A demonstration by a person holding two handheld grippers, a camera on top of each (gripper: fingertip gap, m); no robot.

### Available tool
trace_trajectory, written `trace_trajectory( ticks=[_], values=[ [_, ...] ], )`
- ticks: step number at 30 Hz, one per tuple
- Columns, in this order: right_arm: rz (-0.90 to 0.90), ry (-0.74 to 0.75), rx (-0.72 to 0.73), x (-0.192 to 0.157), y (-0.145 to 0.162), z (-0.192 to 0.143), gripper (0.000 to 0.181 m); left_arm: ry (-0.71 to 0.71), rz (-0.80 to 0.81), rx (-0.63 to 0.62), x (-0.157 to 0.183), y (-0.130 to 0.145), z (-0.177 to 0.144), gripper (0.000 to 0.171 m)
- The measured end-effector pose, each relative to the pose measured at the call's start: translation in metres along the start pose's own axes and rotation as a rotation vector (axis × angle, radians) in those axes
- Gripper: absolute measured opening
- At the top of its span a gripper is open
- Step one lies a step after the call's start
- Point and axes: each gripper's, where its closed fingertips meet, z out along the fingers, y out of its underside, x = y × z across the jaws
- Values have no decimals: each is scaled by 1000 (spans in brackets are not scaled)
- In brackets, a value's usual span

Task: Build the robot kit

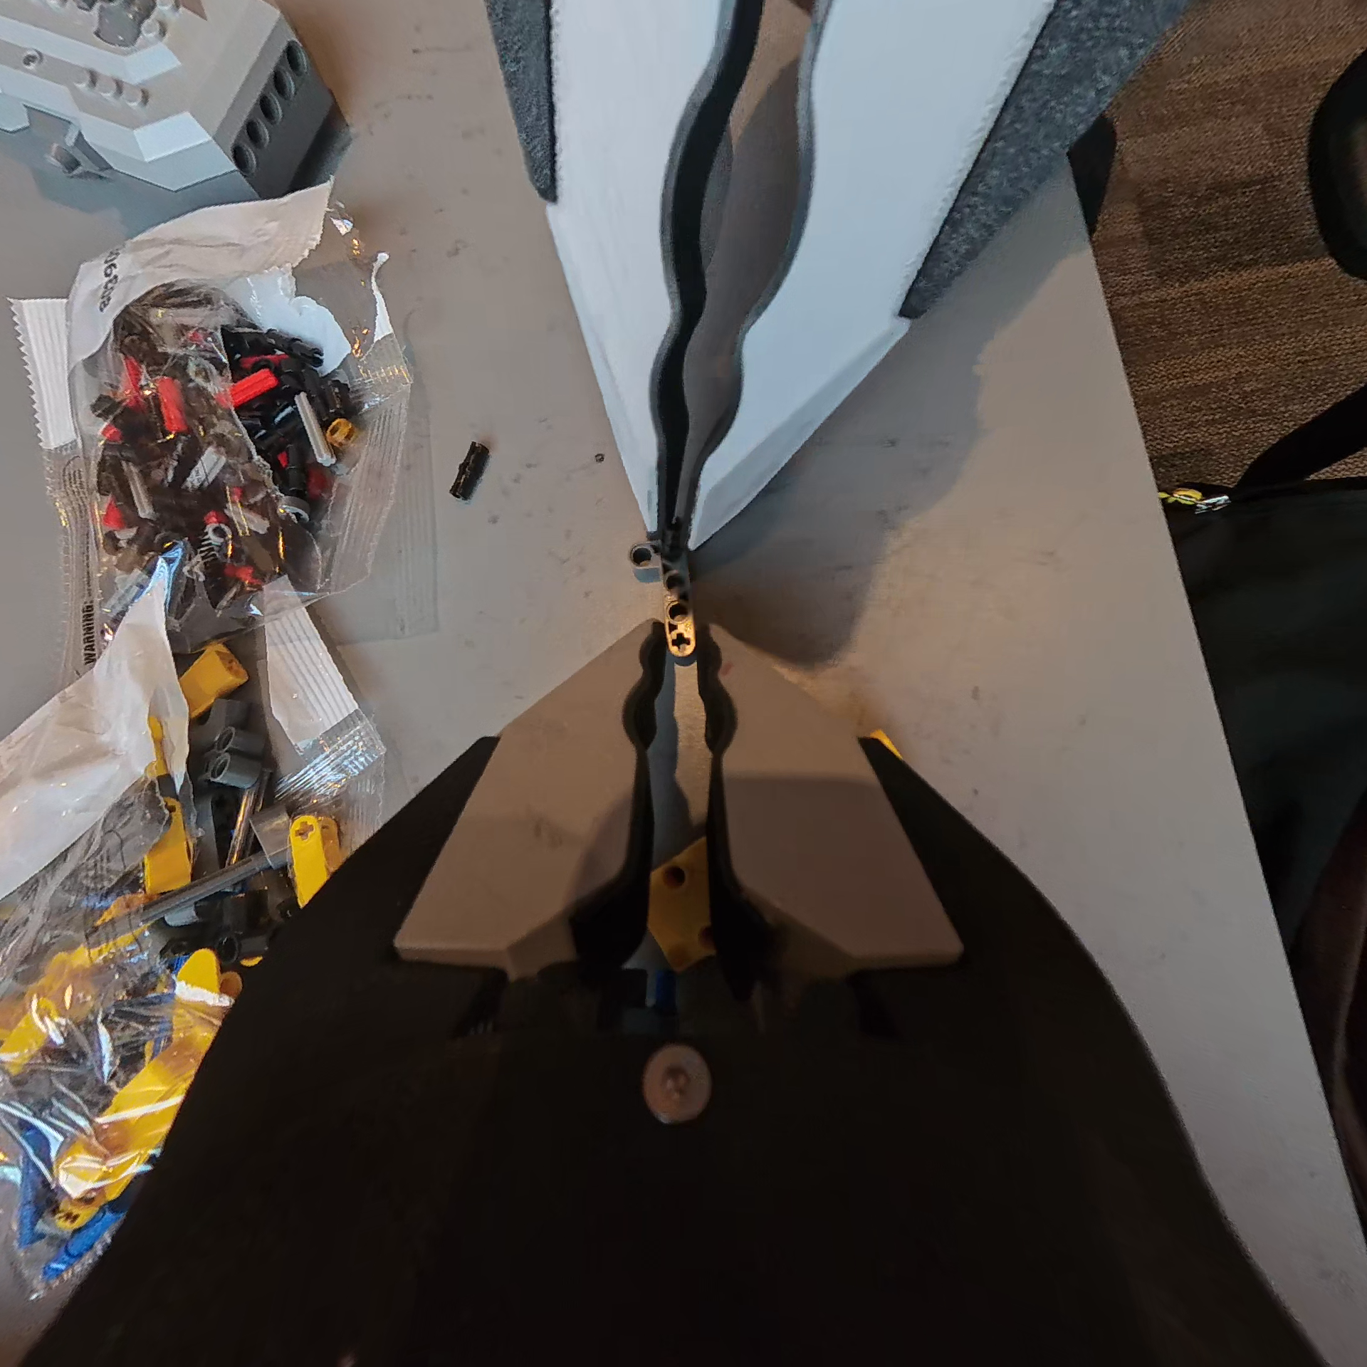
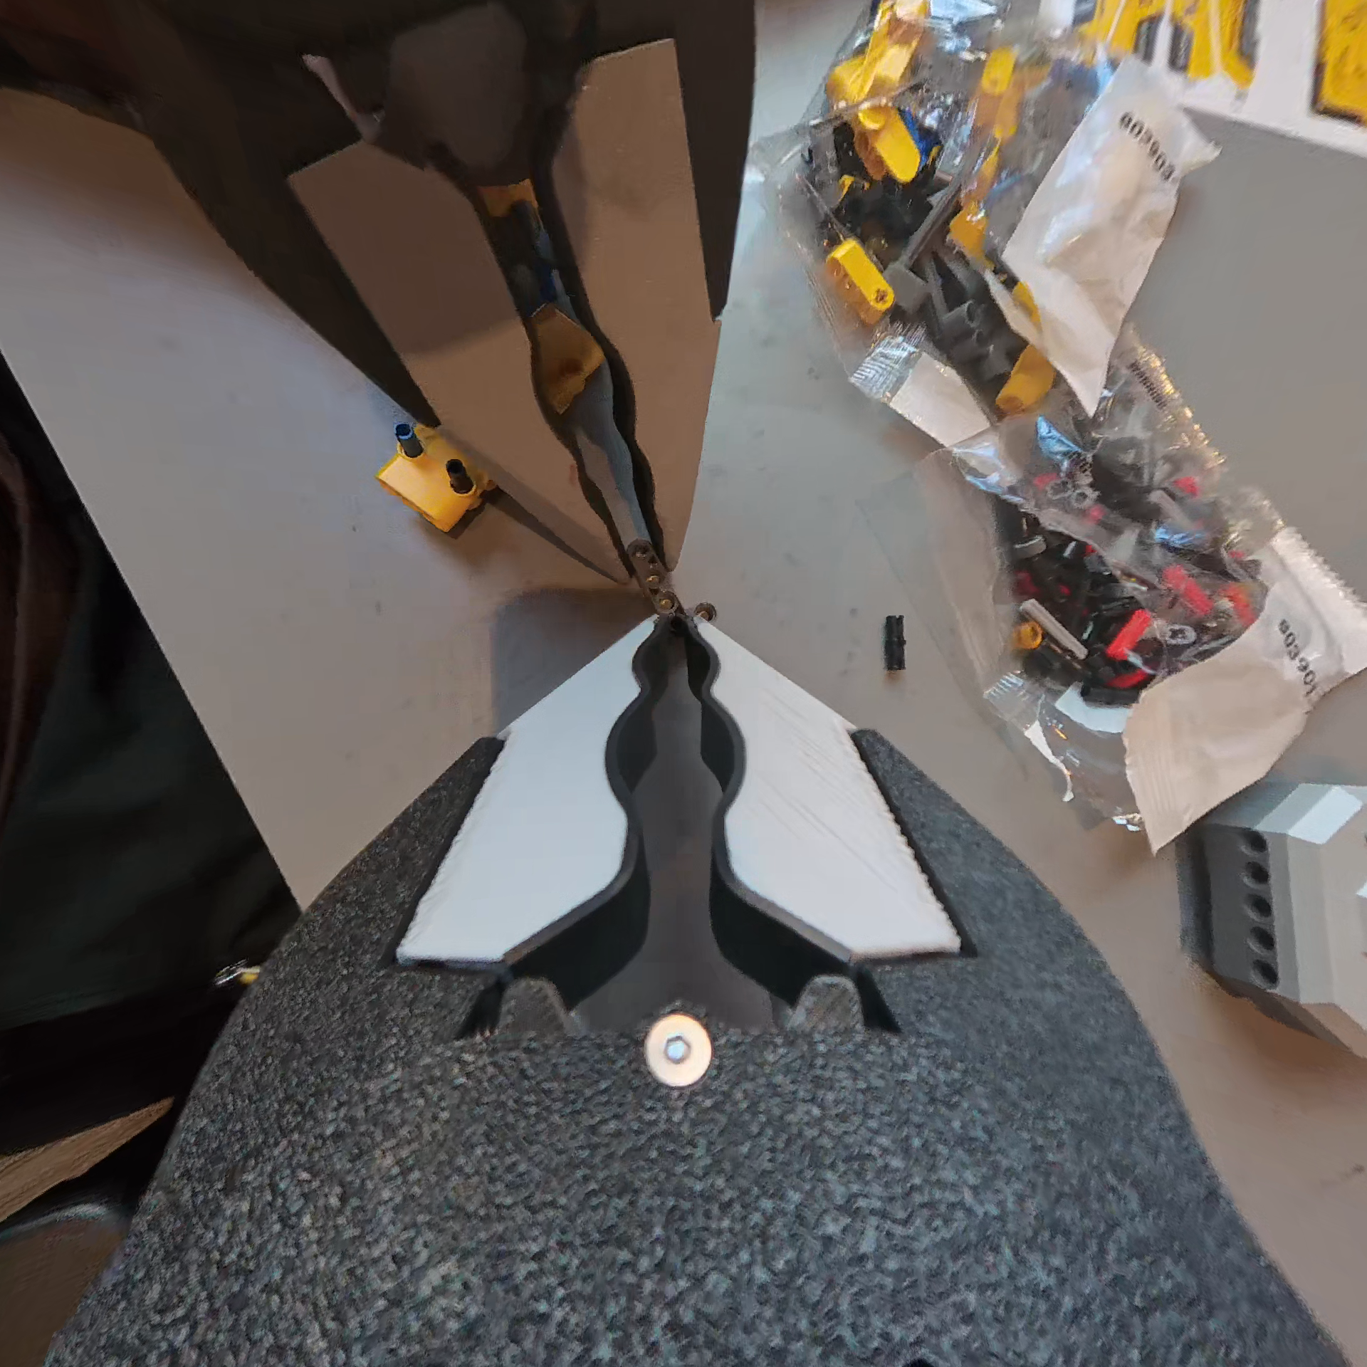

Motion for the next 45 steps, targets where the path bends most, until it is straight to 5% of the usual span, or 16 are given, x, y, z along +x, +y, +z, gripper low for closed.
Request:
trace_trajectory(
  ticks=[10, 16, 22, 32, 39, 45],
  values=[
    [196, -177, -87, 1, -1, 1, 4, -4, -2, -1, 0, 0, 0, 5],
    [45, -99, -38, 0, 0, 1, 4, 1, -9, 1, 0, 0, 0, 5],
    [-193, 4, -188, 1, 5, 7, 4, -5, -11, -2, -1, 0, 0, 5],
    [63, -131, 49, 0, -4, 2, 5, -6, -19, 2, -2, 0, 0, 5],
    [169, 42, 188, 35, -13, -16, 15, -16, -27, -4, -2, 0, 1, 5],
    [146, 166, 78, 59, 6, -7, 15, -40, -21, -10, -4, -1, 0, 12]
  ],
)
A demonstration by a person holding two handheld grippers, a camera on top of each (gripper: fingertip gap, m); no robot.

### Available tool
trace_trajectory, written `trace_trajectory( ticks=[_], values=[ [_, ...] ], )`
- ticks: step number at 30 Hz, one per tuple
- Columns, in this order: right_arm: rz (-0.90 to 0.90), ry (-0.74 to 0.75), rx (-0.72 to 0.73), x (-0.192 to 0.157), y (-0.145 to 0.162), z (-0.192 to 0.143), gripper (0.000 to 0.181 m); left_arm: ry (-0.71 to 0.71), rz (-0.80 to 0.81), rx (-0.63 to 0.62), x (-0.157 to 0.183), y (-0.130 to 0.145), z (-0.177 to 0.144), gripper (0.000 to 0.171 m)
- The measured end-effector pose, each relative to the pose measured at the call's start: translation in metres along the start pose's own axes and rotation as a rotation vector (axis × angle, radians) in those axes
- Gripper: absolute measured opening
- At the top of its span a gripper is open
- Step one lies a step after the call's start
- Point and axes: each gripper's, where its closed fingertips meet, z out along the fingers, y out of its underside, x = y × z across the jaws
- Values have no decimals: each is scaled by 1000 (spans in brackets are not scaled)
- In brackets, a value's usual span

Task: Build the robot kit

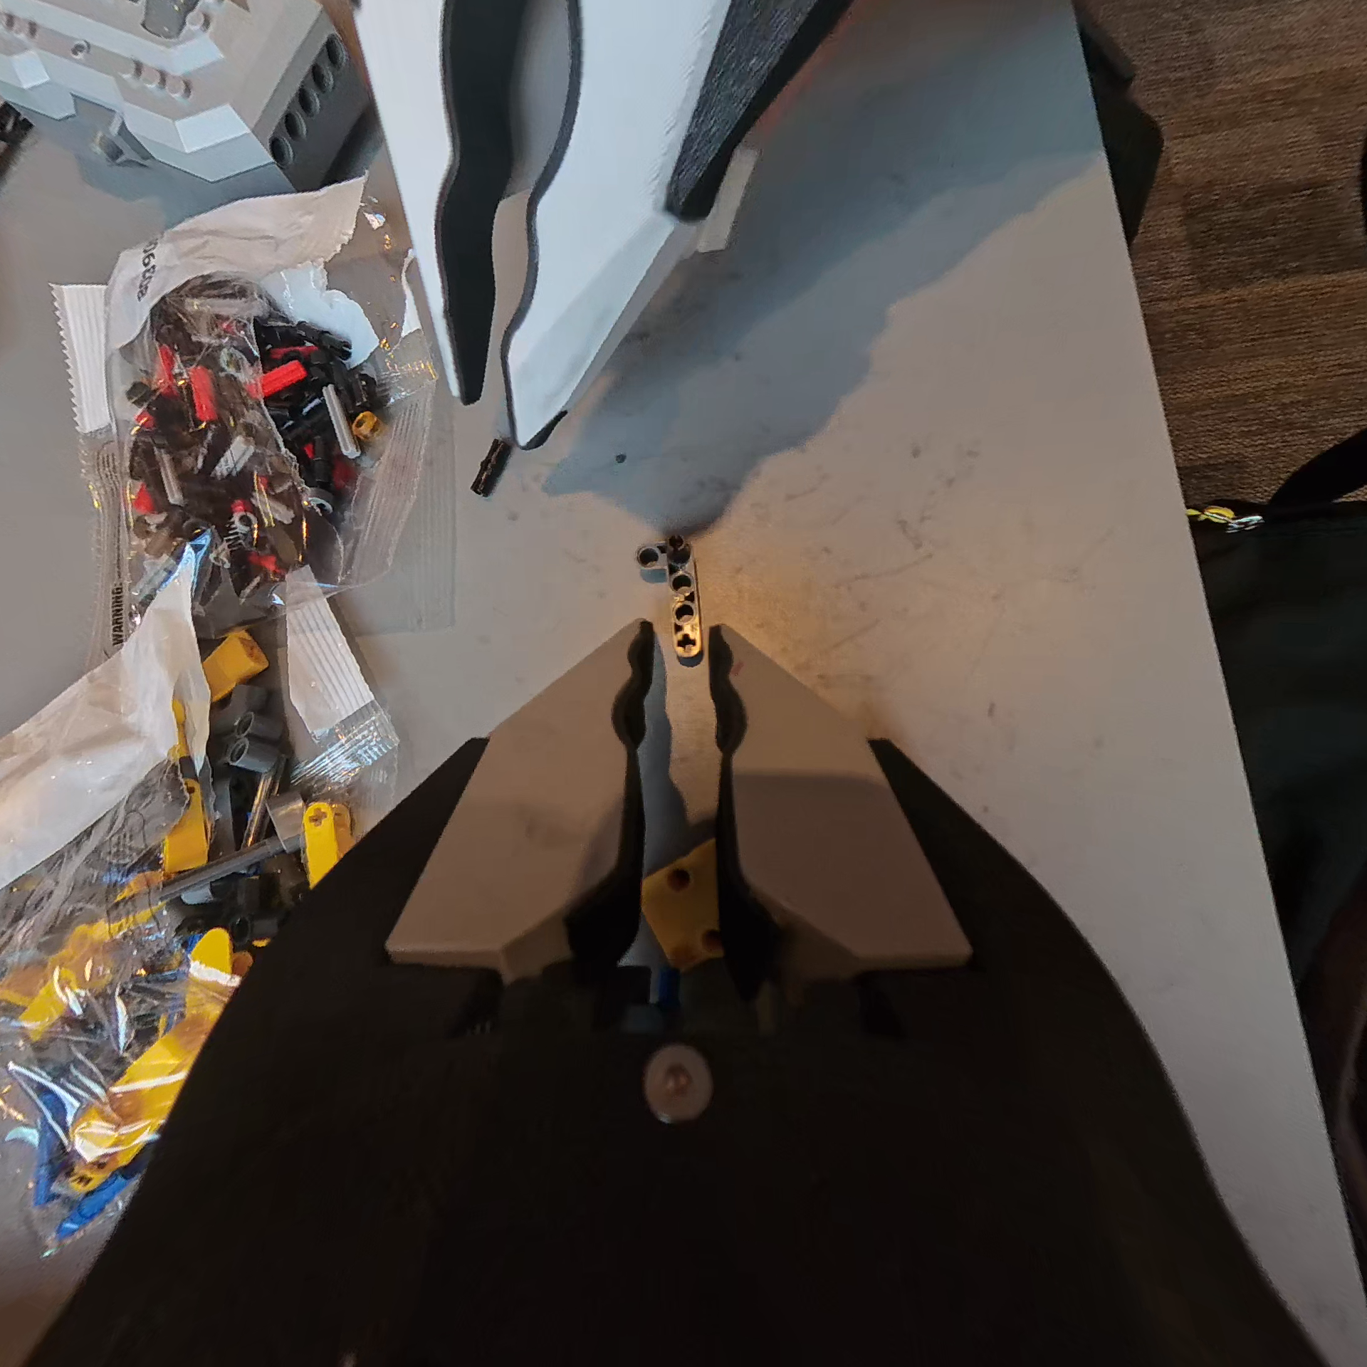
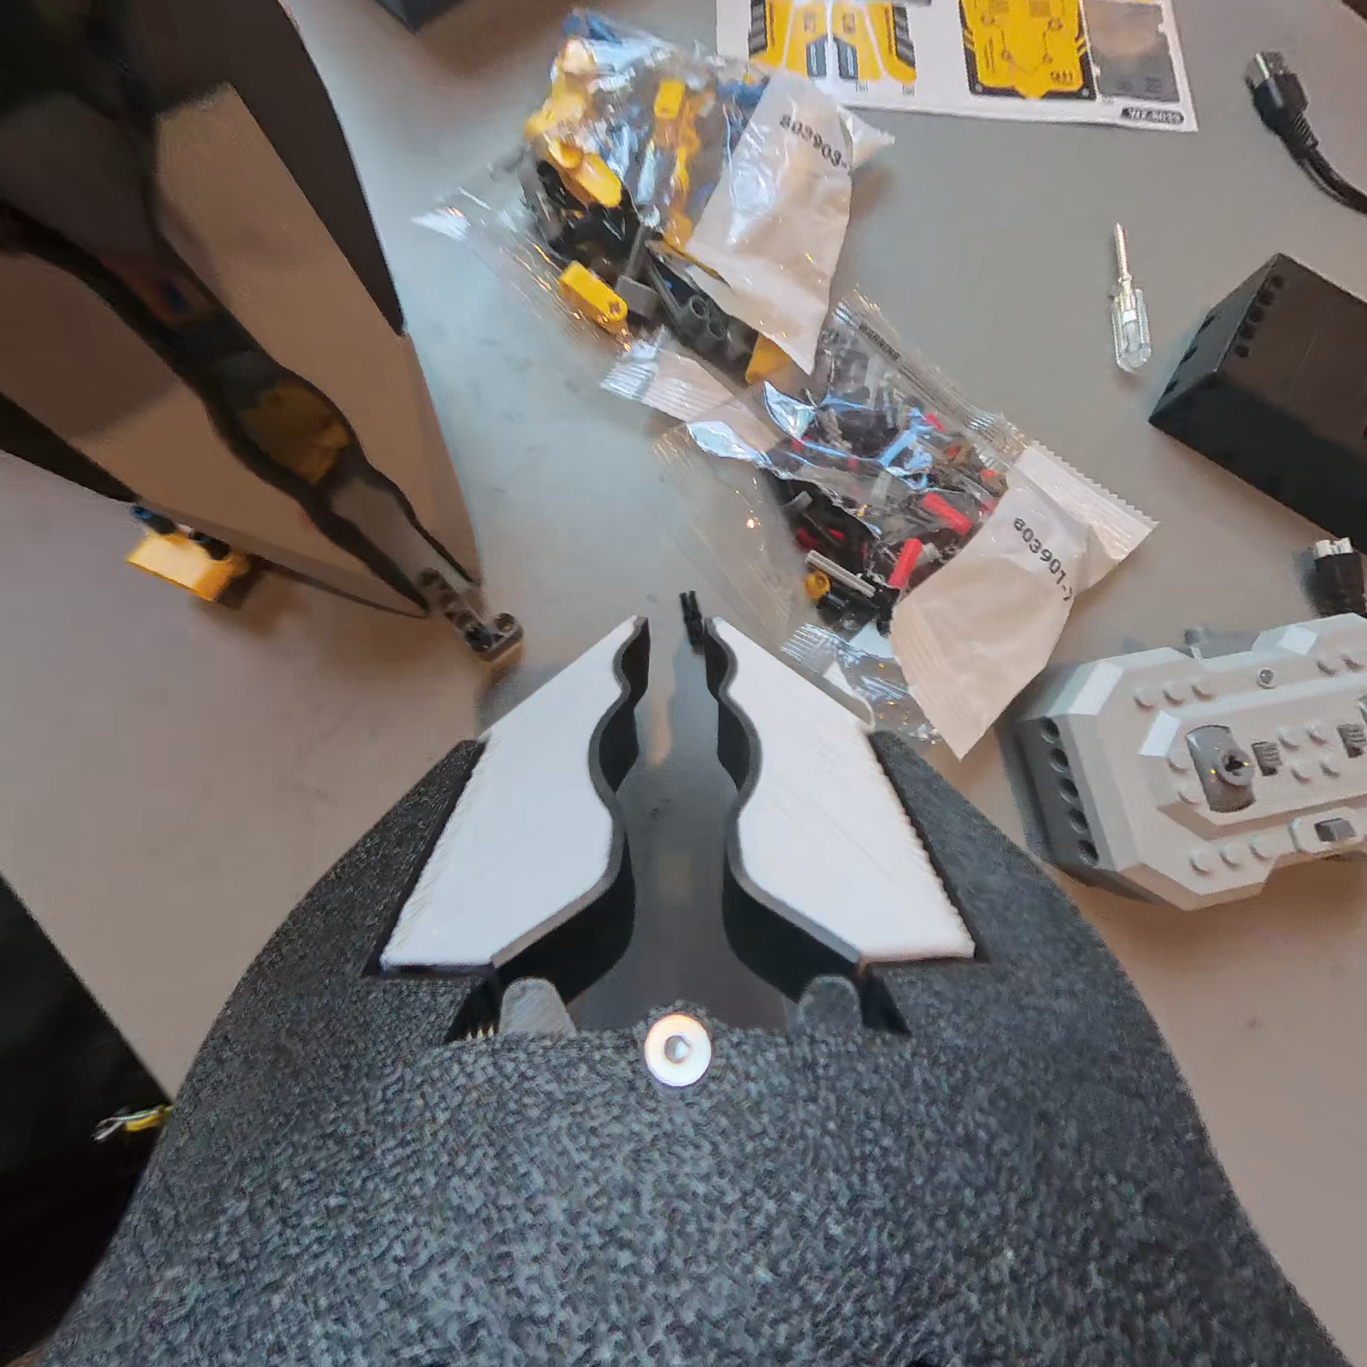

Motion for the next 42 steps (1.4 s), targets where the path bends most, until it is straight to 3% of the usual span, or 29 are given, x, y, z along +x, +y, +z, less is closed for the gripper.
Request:
trace_trajectory(
  ticks=[8, 12, 20, 30, 42],
  values=[
    [7, -54, -52, 7, 9, 16, 15, 23, -13, 26, 2, -6, -8, 18],
    [27, -109, -45, 0, 7, 18, 4, 20, -22, 57, -3, -10, -18, 18],
    [-1, -201, 29, -37, -21, -10, 4, -83, 44, 77, -17, -14, -29, 14],
    [-254, -129, -9, -70, -32, -27, 5, -10, 59, 159, -3, -27, -35, 11],
    [-271, -130, 10, -74, -34, -31, 5, -19, 138, 168, 5, -31, -34, 1]
  ],
)
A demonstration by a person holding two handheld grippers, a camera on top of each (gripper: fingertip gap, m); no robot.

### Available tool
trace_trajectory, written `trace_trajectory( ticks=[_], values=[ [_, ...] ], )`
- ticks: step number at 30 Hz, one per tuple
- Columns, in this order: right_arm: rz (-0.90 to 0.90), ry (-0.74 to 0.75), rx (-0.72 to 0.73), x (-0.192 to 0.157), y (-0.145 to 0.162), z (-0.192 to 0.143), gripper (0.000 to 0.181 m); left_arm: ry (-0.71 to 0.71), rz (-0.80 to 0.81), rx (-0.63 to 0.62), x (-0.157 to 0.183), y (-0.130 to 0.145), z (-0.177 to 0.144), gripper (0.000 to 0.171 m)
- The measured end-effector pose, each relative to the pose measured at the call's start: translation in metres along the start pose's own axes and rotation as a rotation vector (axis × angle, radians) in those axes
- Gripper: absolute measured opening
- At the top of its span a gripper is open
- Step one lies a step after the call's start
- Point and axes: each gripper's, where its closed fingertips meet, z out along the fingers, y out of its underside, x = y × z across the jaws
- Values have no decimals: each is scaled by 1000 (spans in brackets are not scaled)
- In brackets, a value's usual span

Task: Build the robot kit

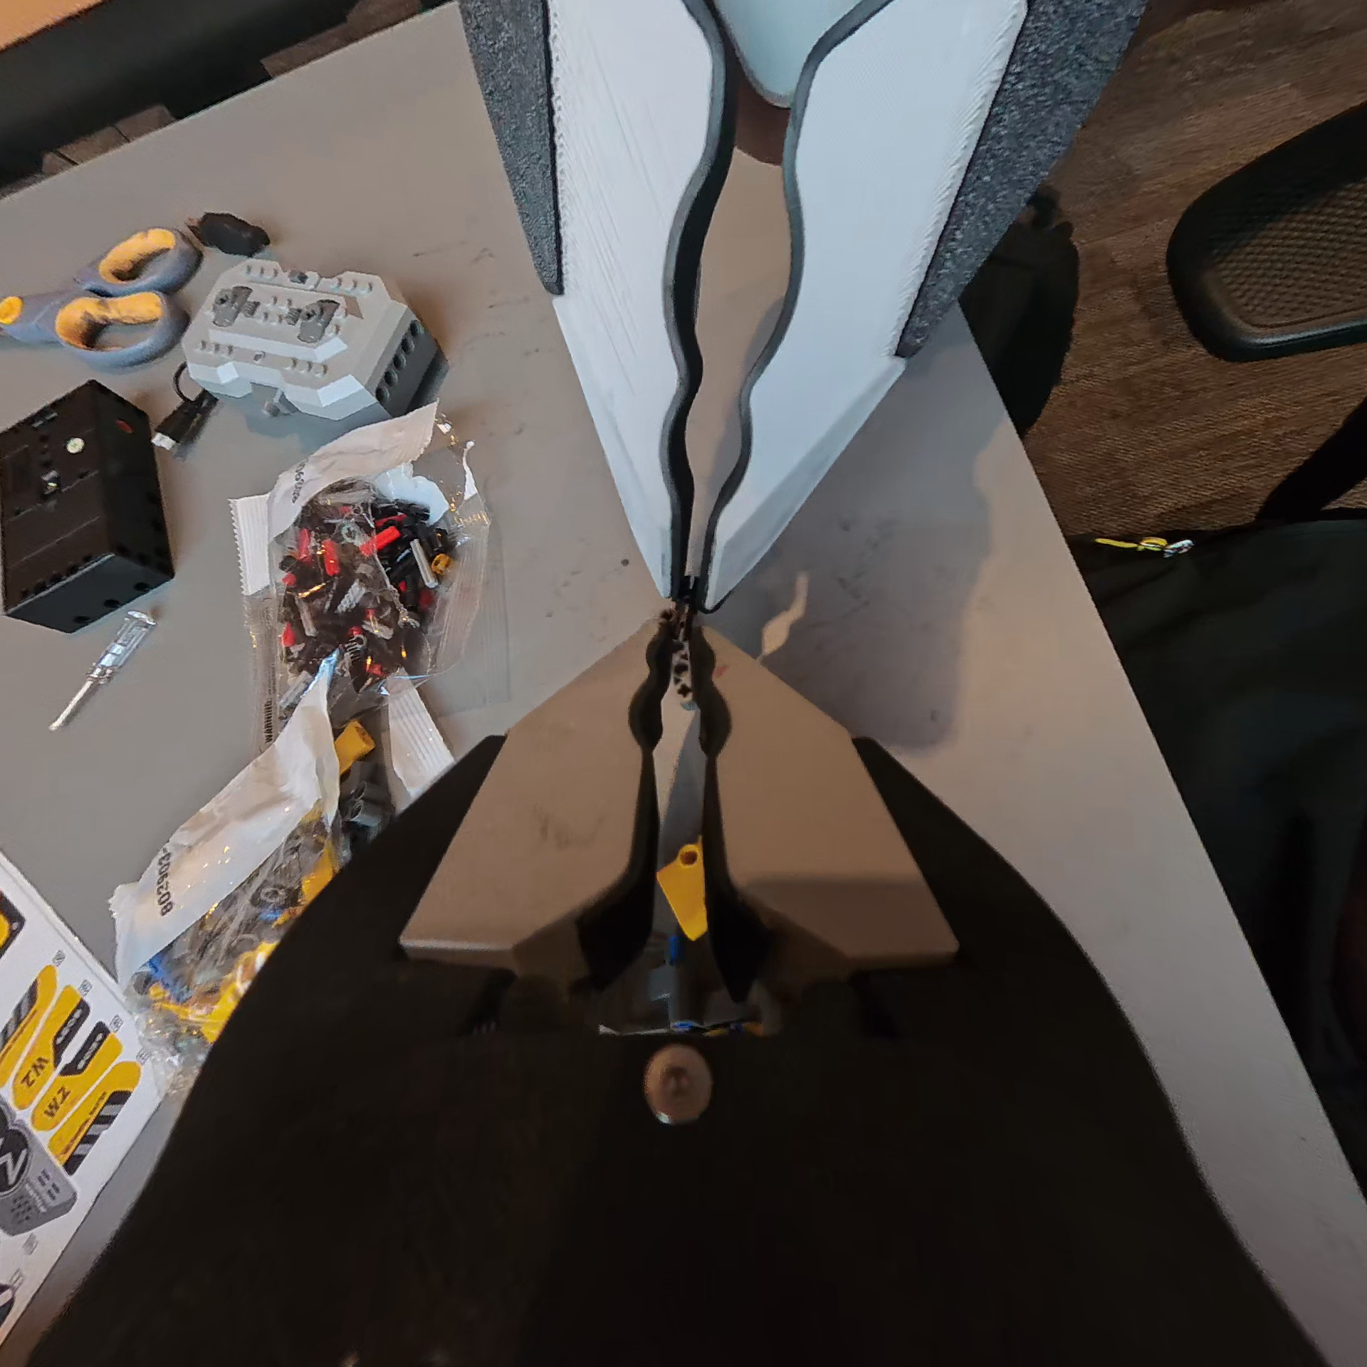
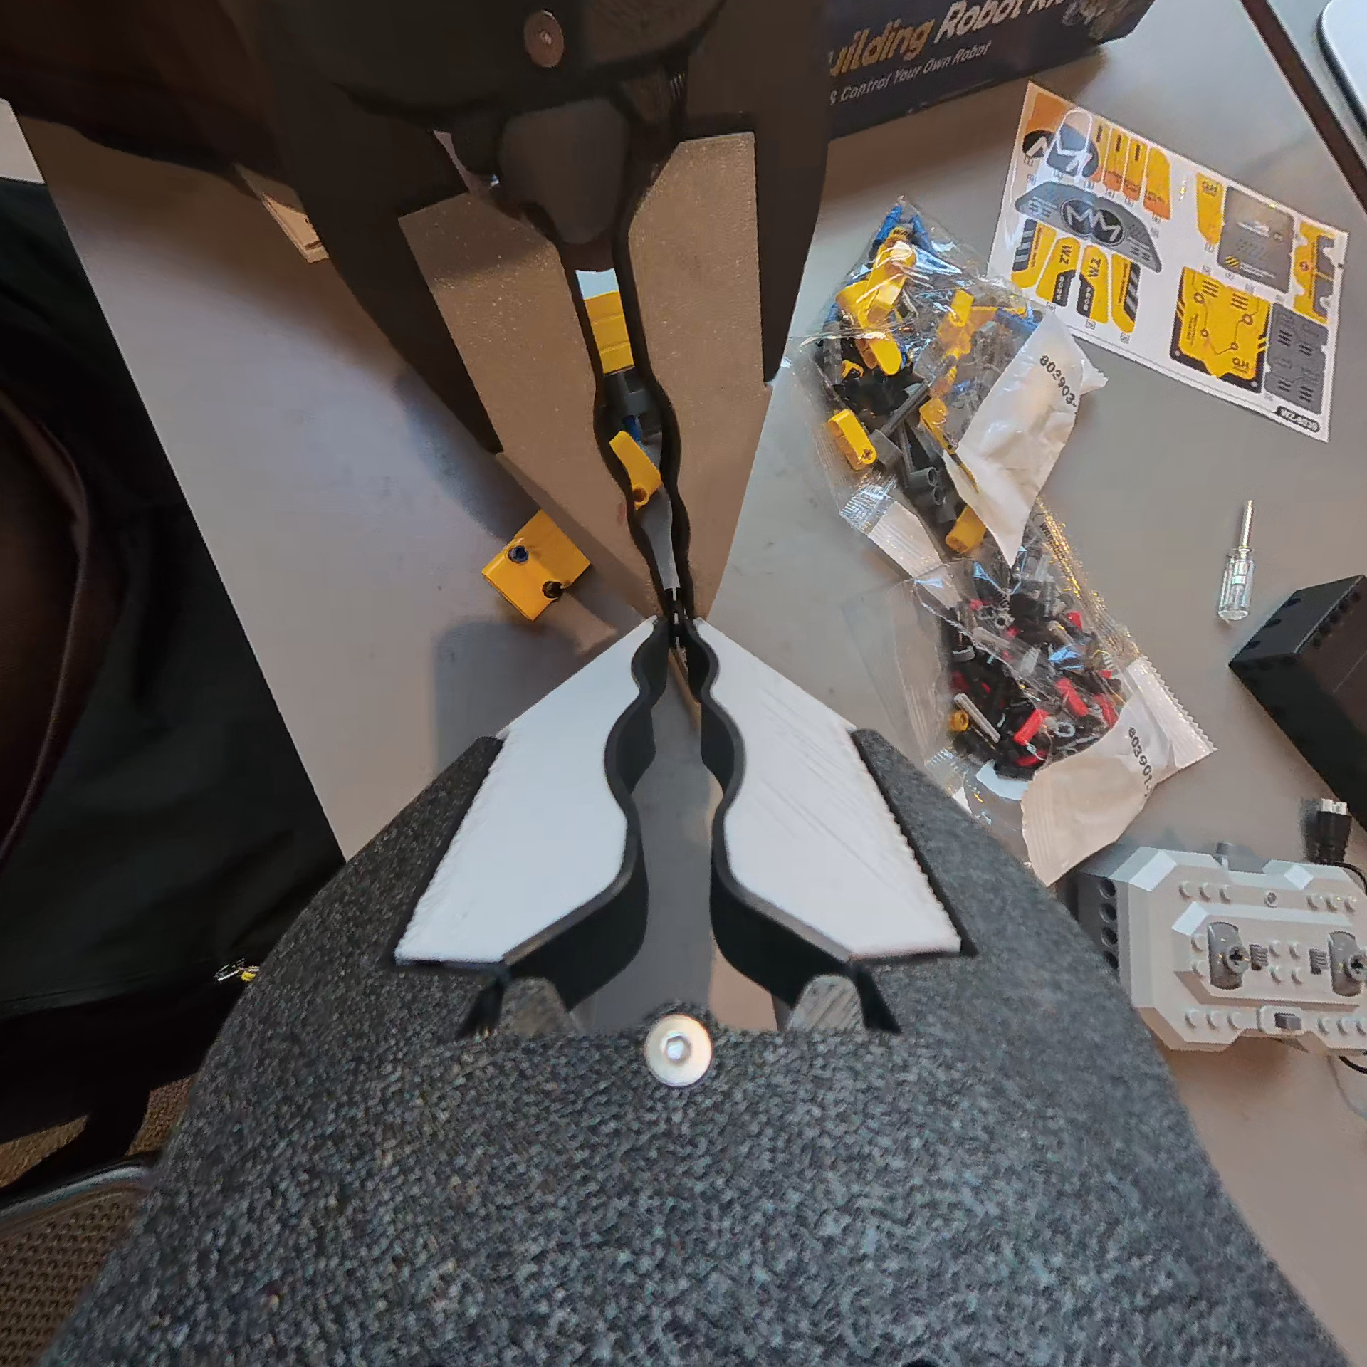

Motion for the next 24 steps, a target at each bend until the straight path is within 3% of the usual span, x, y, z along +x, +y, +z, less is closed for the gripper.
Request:
trace_trajectory(
  ticks=[4, 9, 11, 16, 24],
  values=[
    [111, 7, 131, 8, -10, -11, 5, -102, 64, 81, -10, -15, -8, 1],
    [361, -91, 535, 17, -41, -57, 6, -187, 112, 300, -12, -51, -31, 1],
    [440, -123, 629, 20, -44, -72, 6, -210, 130, 373, -10, -62, -39, 1],
    [461, -103, 600, 16, -37, -72, 11, -299, 164, 395, -14, -67, -42, 1],
    [456, -115, 566, 10, -41, -62, 10, -327, 187, 364, -14, -64, -37, 1]
  ],
)
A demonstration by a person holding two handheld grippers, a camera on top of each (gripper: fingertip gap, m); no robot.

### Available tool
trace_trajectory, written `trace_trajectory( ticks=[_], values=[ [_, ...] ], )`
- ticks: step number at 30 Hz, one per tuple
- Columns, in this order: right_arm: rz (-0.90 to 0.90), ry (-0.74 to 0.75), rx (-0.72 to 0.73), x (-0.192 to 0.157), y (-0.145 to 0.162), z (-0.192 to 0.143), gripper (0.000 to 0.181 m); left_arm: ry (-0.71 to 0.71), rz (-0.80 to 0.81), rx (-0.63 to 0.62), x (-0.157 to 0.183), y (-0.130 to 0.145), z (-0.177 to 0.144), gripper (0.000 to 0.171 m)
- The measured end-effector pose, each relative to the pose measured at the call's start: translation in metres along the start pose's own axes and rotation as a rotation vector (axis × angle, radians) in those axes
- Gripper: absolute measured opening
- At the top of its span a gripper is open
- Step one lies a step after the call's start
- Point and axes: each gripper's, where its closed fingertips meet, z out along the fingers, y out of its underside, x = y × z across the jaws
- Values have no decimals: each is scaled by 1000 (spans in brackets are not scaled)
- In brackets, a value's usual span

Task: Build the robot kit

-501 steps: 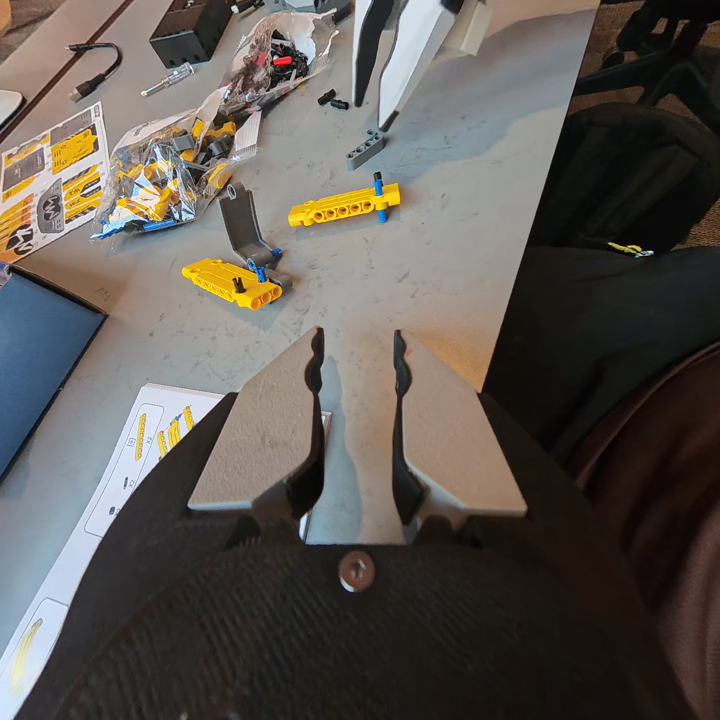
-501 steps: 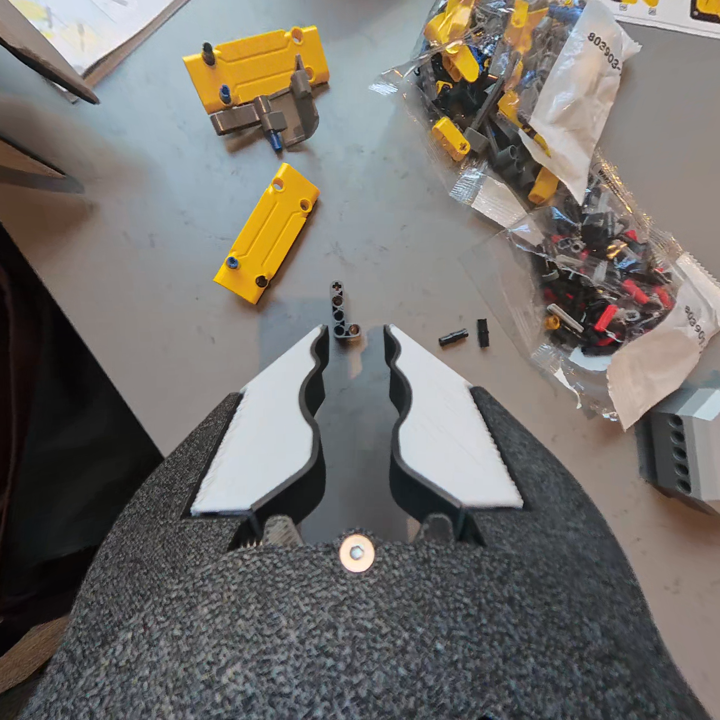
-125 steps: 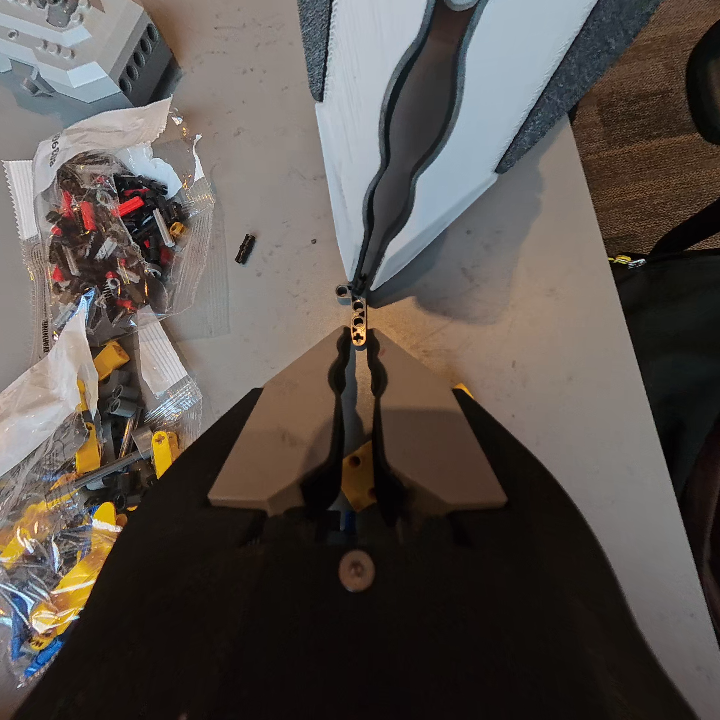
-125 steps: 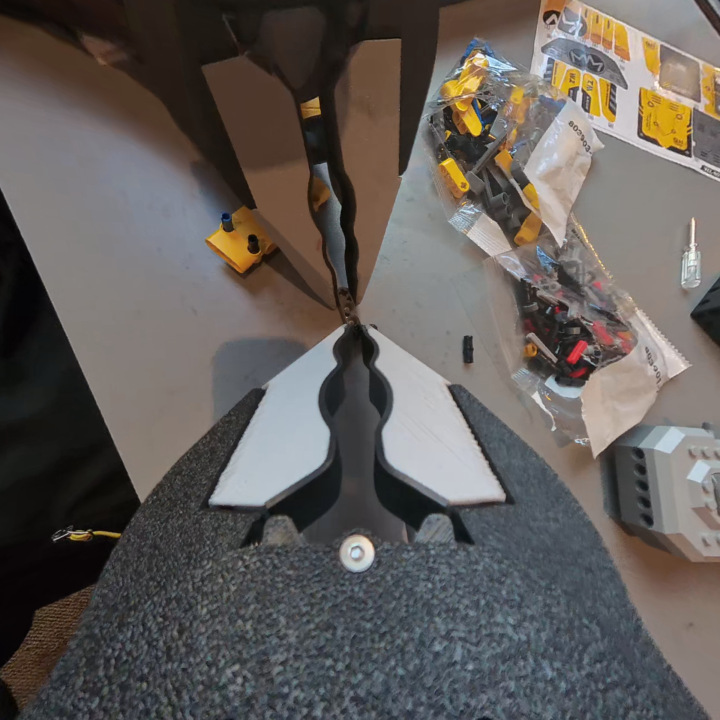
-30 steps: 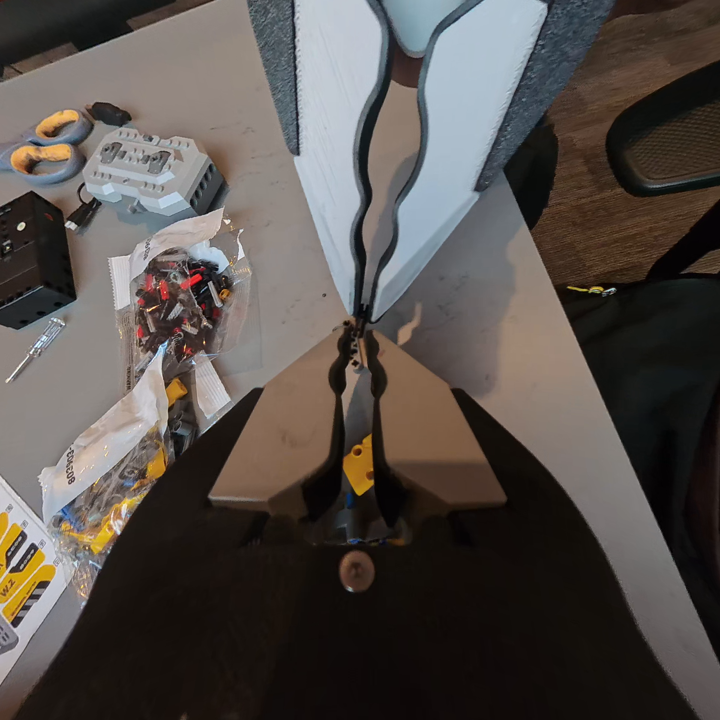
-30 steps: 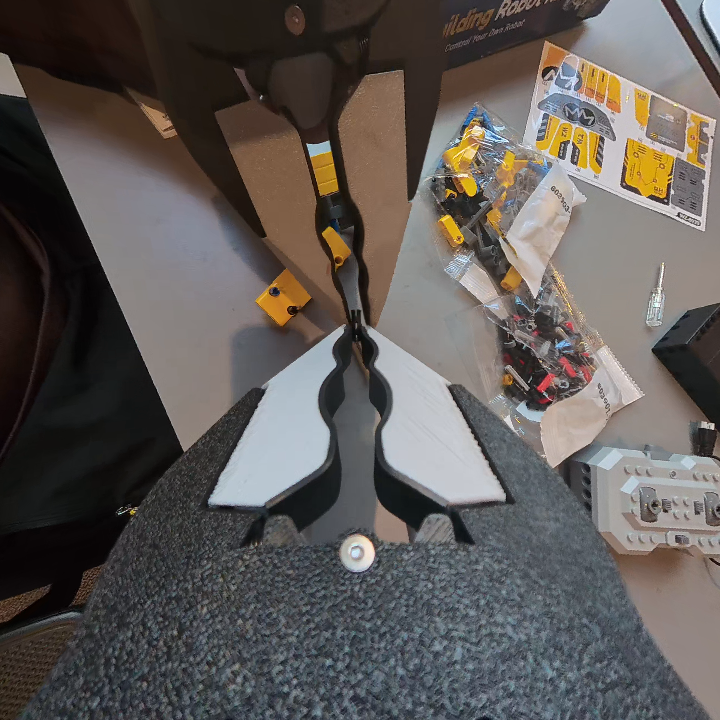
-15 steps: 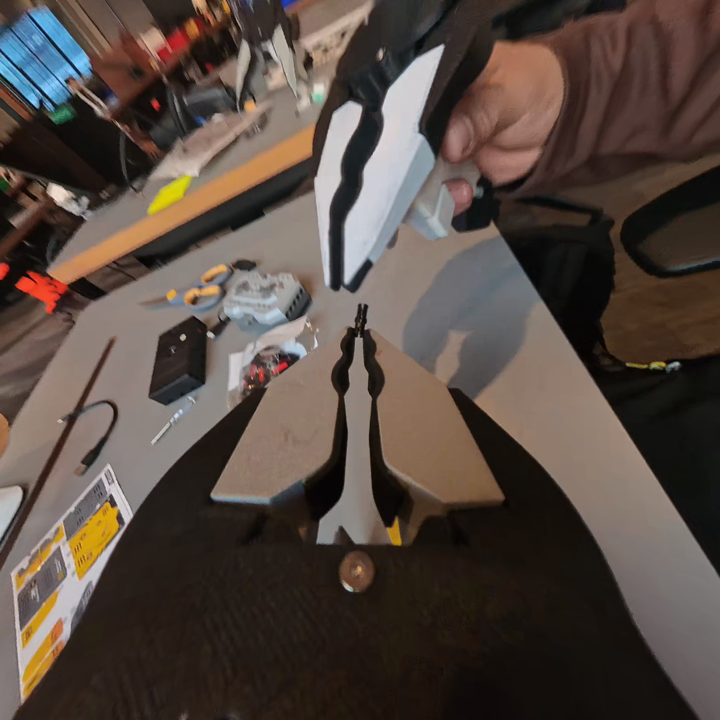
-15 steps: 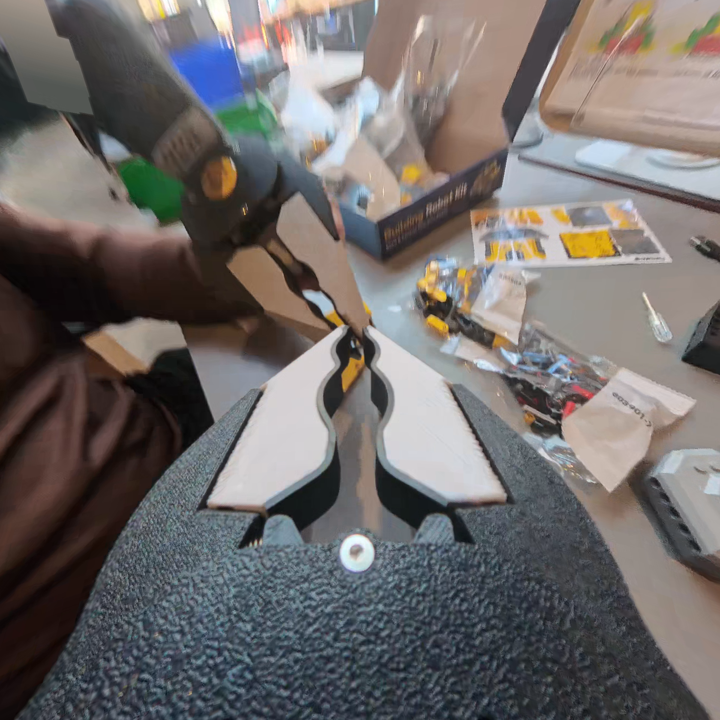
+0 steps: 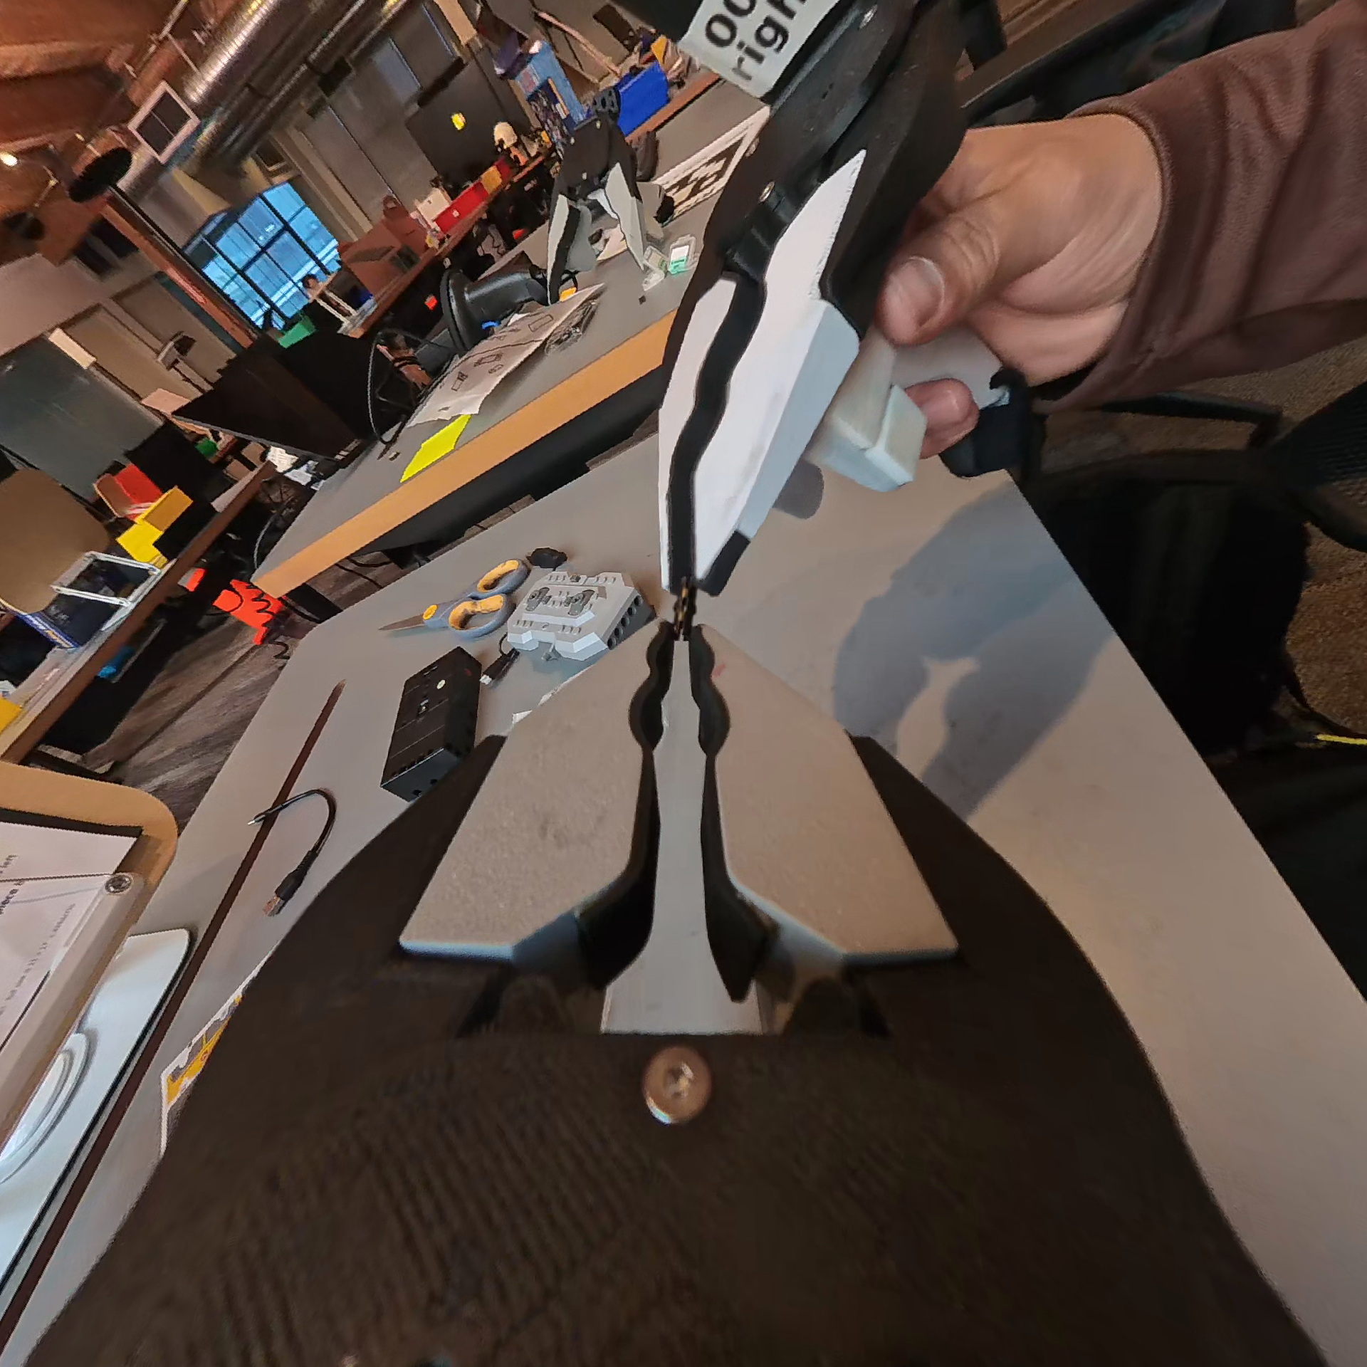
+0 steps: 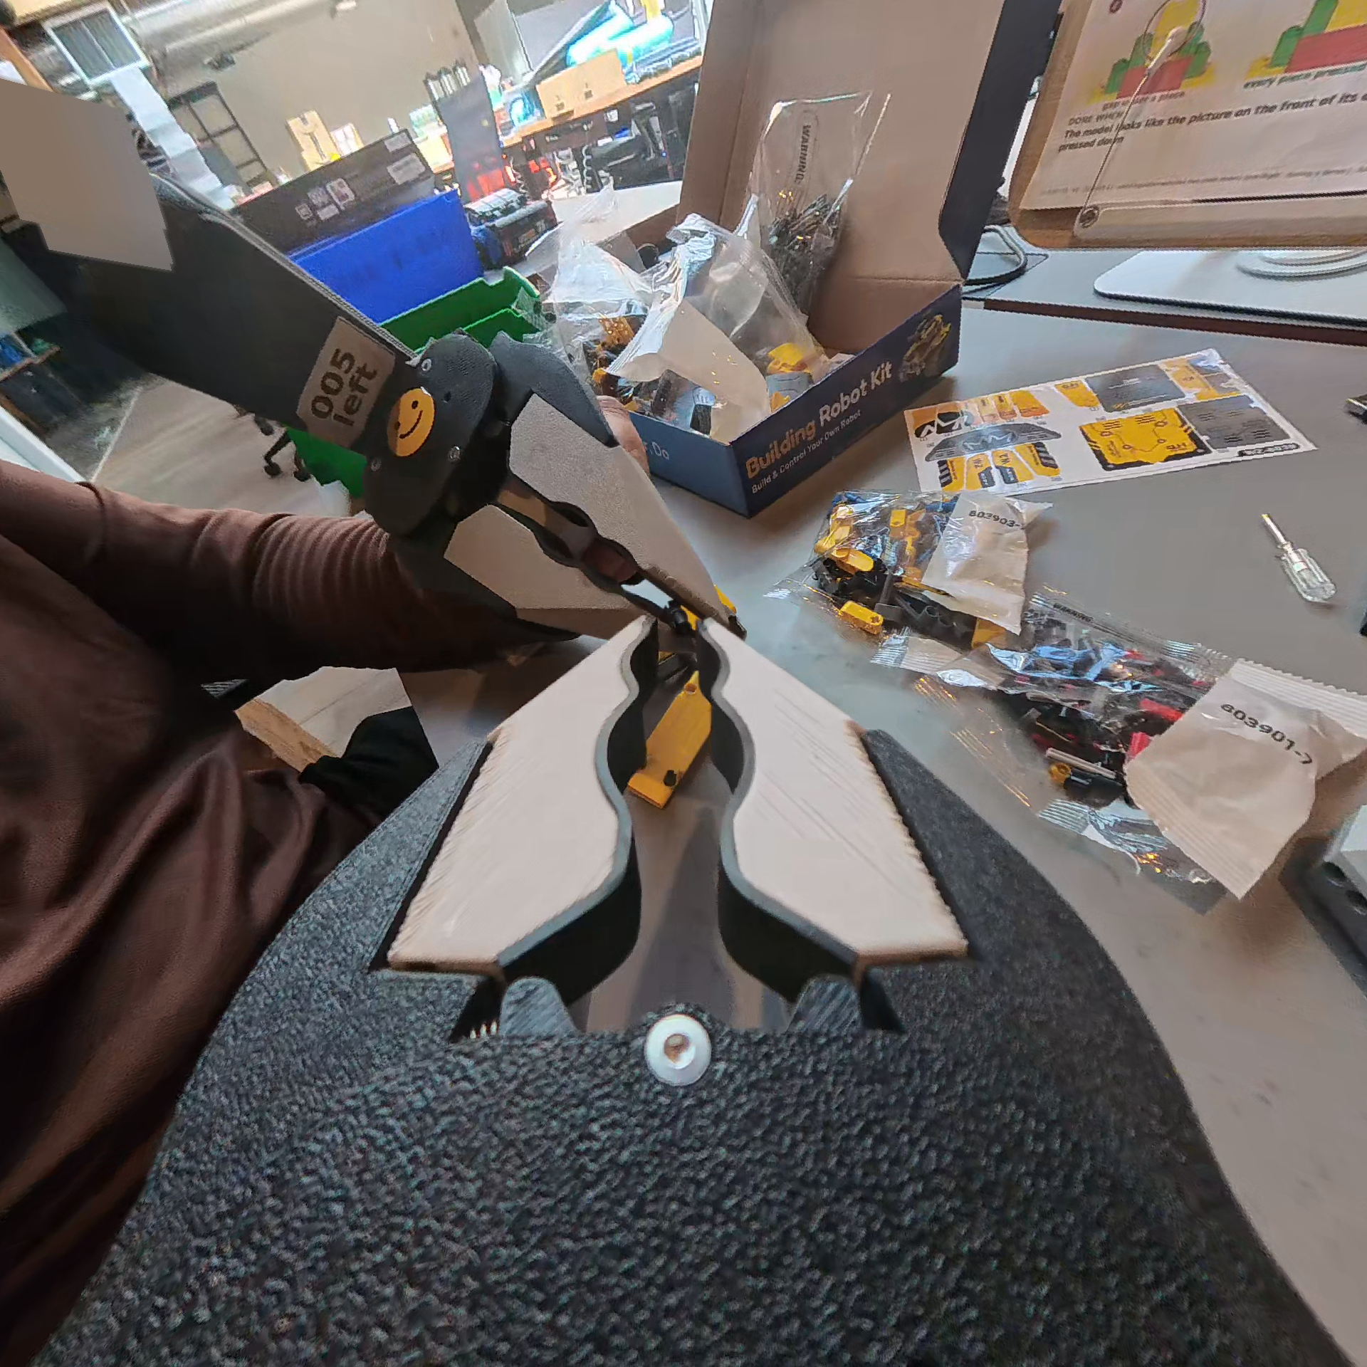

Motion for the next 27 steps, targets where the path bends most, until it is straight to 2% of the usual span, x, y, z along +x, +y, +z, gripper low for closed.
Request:
trace_trajectory(
  ticks=[5, 9, 11, 12, 13, 15, 17, 20, 24, 27],
  values=[
    [16, 5, 0, 2, -1, 2, 4, -13, -4, -9, -1, 1, 0, 1],
    [27, 24, -18, 4, -1, 1, 4, 19, -71, -31, 1, 3, 3, 2],
    [1, 121, -67, 18, 7, -2, 4, 59, -114, -100, 3, 15, 5, 15],
    [-13, 173, -107, 26, 14, -5, 4, 111, -148, -148, 8, 23, 6, 13],
    [-22, 221, -158, 34, 23, -7, 4, 183, -197, -219, 17, 34, 7, 10],
    [-40, 297, -252, 45, 44, -11, 4, 262, -299, -402, 28, 64, 8, 19],
    [-54, 328, -312, 49, 61, -12, 4, 319, -354, -543, 41, 89, 7, 16],
    [-65, 344, -349, 50, 75, -12, 4, 345, -374, -655, 53, 111, 7, 20],
    [-67, 355, -360, 52, 77, -16, 4, 380, -383, -659, 61, 107, 8, 18],
    [-57, 349, -347, 52, 77, -17, 4, 444, -394, -611, 74, 96, 16, 14]
  ],
)
